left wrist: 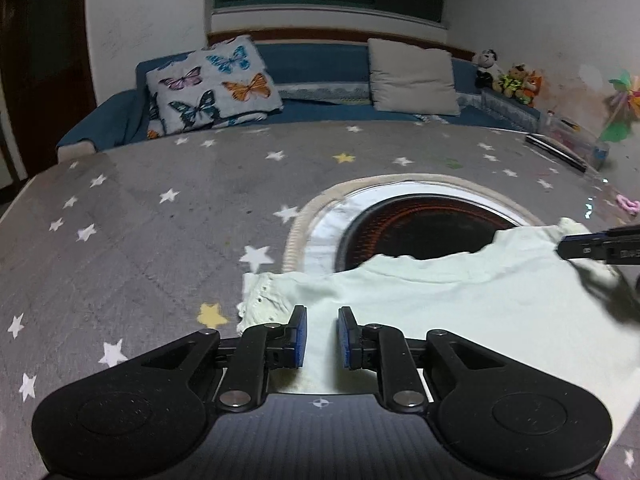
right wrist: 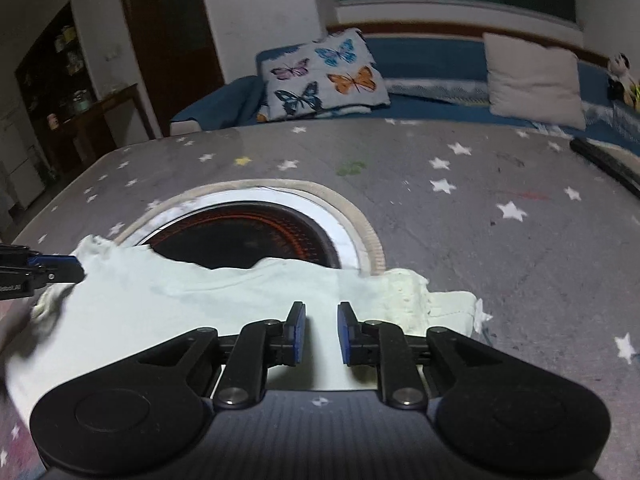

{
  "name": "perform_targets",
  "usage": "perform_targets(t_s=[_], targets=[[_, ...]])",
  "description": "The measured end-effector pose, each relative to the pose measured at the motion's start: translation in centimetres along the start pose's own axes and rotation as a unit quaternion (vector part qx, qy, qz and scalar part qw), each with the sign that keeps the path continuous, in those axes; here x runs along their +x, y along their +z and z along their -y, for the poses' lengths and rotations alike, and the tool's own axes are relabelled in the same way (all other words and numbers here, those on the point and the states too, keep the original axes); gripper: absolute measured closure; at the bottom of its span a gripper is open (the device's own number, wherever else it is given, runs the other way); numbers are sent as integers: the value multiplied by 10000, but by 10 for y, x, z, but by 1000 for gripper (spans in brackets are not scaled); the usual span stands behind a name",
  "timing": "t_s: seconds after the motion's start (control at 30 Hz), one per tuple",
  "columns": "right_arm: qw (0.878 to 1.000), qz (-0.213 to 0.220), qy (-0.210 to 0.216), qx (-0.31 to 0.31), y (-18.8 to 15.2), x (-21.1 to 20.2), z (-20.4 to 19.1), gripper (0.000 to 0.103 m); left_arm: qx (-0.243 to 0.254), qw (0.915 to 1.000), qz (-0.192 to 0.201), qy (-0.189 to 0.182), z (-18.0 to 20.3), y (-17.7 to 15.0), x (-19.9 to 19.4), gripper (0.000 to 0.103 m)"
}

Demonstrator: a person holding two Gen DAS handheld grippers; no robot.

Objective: Fold clothes

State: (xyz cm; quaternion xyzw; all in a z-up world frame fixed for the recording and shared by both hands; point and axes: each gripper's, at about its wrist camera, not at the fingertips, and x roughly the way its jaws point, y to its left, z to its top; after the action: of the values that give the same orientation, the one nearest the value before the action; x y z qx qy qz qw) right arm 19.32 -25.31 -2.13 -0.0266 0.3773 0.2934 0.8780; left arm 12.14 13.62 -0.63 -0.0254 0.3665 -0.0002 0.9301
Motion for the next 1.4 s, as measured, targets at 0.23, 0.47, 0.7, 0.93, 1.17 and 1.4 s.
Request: perform_targets(t_s=[0.23,0.47,0.7,0.93,1.17,1.4], targets=[[9997,143,-36,193,3,-4,8,87,-2,9998,181,-23,-1,9,4,84],[9995,117,-78,283,4,3,11,88,-84,9999,113,-62,-6,11,19,84],[9992,159,-74,360,3,4,16,88,-78,9999,107,-48,-6,11,21,84],[9992,262,-74,304,2,-23,7,76,12,9996,289,-53,6,4,-8,54],[9996,265,56,27,-10,-51,-18,70,-329,9992,202,118,7,-32,-50,46],[9986,125,398,-334,-13,-51,-56,70,-899,9953,100,347,3,-71,-83,45]])
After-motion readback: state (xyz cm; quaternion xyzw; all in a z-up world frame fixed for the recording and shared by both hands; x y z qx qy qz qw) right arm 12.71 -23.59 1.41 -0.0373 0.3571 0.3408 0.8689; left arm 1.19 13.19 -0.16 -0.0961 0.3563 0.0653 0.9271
